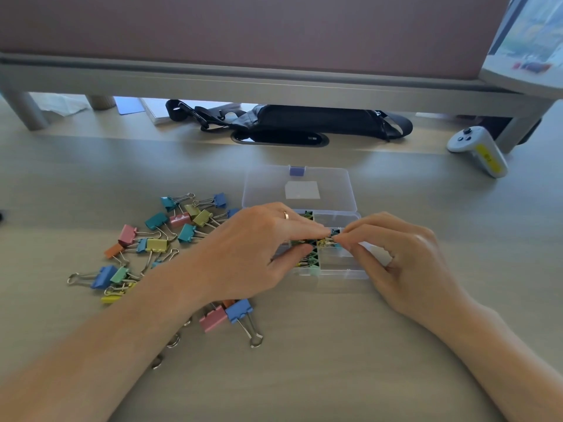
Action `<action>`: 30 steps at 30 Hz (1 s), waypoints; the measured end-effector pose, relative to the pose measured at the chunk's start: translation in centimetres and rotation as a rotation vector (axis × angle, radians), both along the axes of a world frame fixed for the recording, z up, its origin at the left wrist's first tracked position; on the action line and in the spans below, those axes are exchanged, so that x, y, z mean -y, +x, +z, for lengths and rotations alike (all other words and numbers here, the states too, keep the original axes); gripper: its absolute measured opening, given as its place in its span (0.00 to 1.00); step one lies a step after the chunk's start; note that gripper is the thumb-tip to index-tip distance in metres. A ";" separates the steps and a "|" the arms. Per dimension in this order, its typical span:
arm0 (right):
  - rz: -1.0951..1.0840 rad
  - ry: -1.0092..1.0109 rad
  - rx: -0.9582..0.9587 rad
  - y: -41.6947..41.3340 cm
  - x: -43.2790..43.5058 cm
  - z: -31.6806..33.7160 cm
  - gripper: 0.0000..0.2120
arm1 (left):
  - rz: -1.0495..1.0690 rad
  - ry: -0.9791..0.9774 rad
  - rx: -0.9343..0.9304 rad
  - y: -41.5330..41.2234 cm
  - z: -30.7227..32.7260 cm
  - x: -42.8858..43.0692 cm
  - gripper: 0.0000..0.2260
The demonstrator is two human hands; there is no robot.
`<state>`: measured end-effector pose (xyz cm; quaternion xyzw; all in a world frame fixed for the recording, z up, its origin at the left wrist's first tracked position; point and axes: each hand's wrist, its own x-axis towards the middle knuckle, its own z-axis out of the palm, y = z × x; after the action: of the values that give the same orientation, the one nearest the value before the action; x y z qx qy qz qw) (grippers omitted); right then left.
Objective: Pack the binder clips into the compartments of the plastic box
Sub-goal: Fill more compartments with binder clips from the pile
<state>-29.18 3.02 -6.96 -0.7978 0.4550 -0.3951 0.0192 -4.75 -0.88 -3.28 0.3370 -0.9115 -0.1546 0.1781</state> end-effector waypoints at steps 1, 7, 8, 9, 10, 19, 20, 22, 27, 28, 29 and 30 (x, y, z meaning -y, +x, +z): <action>-0.001 -0.003 0.001 0.0 0.0 0.0 0.08 | -0.011 -0.007 0.009 0.1 0.0 0.0 0.19; -0.026 -0.040 -0.034 0.3 0.0 -0.1 0.08 | -0.077 -0.146 0.113 0.2 0.1 0.0 0.17; -0.025 -0.047 -0.045 0.4 0.0 -0.1 0.08 | -0.084 -0.164 0.133 0.2 0.2 0.0 0.17; -0.021 -0.042 -0.049 0.3 0.1 -0.2 0.08 | -0.087 -0.176 0.148 0.2 0.3 -0.1 0.17; -0.012 -0.026 -0.043 0.1 0.0 -0.2 0.08 | -0.089 -0.185 0.158 0.2 0.4 -0.2 0.18; 0.086 0.067 -0.215 -1.9 -1.1 0.3 0.16 | -0.079 -0.175 0.111 0.2 0.1 -0.2 0.18; 0.093 0.067 -0.222 -1.9 -1.0 0.2 0.16 | -0.078 -0.174 0.111 0.1 0.1 -0.2 0.18; 0.098 0.080 -0.208 -2.0 -1.0 0.3 0.17 | -0.075 -0.162 0.100 0.1 0.1 -0.2 0.18; 0.095 0.133 -0.238 -1.7 -1.0 0.4 0.20 | -0.067 -0.133 0.081 0.1 0.2 -0.2 0.18; 0.091 0.135 -0.252 -1.7 -0.9 0.3 0.20 | -0.060 -0.117 0.068 0.1 0.1 -0.2 0.18; 0.090 0.138 -0.252 -1.6 -0.8 0.2 0.19 | -0.051 -0.087 0.052 0.0 0.1 -0.1 0.18; 0.089 0.139 -0.248 -1.6 -0.7 0.2 0.19 | -0.043 -0.048 0.036 0.0 0.2 -0.1 0.17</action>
<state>-30.81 3.72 -6.77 -0.8567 0.4441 -0.2599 0.0353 -4.73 -0.77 -3.11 0.3158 -0.9250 -0.1304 0.1663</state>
